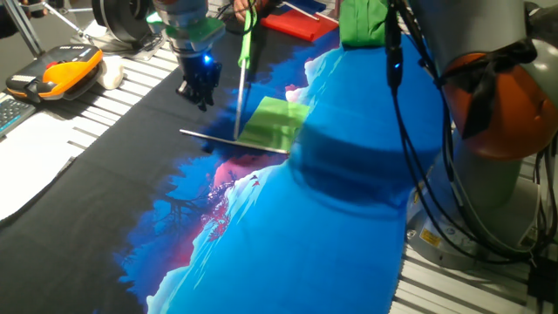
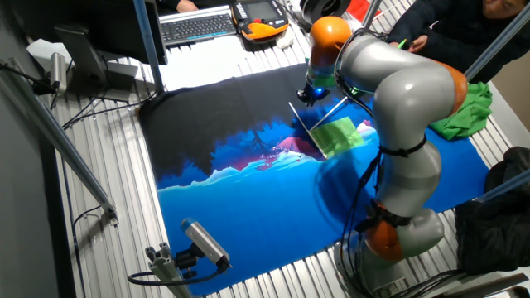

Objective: Wave the flag

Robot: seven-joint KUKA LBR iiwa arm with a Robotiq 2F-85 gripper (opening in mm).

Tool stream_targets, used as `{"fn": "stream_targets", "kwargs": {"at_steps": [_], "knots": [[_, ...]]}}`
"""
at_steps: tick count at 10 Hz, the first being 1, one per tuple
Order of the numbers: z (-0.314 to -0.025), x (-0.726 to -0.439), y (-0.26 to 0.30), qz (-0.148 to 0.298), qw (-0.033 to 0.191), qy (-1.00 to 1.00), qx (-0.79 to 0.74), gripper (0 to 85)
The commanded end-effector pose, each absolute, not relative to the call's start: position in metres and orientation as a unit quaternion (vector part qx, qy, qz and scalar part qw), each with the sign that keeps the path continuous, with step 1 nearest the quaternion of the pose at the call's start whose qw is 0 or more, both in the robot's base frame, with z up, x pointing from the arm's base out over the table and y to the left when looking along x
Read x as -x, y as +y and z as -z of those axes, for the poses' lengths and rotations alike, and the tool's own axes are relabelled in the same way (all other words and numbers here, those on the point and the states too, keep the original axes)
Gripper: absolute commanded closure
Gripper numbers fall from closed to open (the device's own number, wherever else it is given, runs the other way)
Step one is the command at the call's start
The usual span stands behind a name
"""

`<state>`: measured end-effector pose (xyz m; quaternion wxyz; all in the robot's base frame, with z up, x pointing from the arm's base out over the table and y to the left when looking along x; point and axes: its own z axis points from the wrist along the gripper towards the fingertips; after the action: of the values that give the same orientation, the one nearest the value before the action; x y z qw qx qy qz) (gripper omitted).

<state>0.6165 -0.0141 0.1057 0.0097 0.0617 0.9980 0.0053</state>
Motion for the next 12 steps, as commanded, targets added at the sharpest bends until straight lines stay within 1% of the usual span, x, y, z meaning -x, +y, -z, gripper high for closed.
{"fn": "stream_targets", "kwargs": {"at_steps": [1,3,4,5,6,7,8,10,11,12], "knots": [[-0.106,-0.621,-0.008,-0.014,0.001,0.999,-0.045,51.0],[-0.098,-0.622,0.002,-0.022,0.000,0.999,-0.036,51.0],[-0.088,-0.621,0.005,-0.028,0.004,0.999,-0.036,51.0],[-0.079,-0.619,0.007,-0.017,0.012,0.999,-0.033,51.0],[-0.076,-0.617,0.009,-0.020,0.010,0.999,-0.032,51.0],[-0.075,-0.614,0.012,-0.026,0.003,0.999,-0.030,51.0],[-0.073,-0.609,0.017,-0.040,0.000,0.999,-0.027,51.0],[-0.068,-0.595,0.028,-0.054,0.010,0.998,-0.018,51.0],[-0.066,-0.590,0.032,-0.063,0.010,0.998,-0.018,51.0],[-0.066,-0.586,0.035,-0.063,0.010,0.998,-0.021,51.0]]}}
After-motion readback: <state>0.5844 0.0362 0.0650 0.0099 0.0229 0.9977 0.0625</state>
